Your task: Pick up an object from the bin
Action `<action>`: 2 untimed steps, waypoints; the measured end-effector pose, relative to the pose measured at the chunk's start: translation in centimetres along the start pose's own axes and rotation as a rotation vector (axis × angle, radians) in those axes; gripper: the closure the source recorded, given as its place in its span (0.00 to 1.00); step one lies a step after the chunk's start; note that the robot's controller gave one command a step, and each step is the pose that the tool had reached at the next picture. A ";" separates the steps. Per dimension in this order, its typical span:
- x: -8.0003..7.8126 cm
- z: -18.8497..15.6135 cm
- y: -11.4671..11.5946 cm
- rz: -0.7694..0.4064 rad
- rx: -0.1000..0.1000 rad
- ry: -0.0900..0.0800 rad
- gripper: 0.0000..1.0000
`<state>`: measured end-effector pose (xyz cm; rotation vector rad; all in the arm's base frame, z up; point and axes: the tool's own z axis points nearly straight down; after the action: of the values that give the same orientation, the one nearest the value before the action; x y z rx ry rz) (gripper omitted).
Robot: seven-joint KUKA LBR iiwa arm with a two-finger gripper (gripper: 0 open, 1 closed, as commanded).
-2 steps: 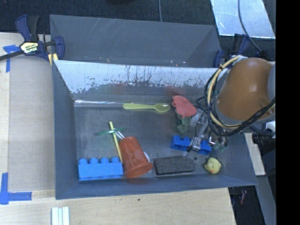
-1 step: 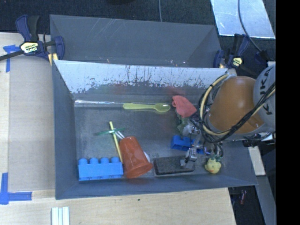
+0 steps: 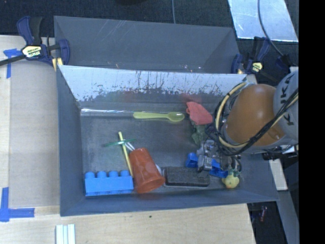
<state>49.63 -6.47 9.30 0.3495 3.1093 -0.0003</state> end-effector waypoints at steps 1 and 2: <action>0.0 0.0 0.0 0.001 0.000 0.000 1.00; -0.1 -0.7 0.0 -0.021 0.000 -0.004 1.00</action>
Offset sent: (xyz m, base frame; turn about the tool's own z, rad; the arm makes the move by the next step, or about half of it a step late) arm 0.0009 0.0005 0.0112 -0.0349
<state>49.73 -6.48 9.98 0.3167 3.1091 -0.0015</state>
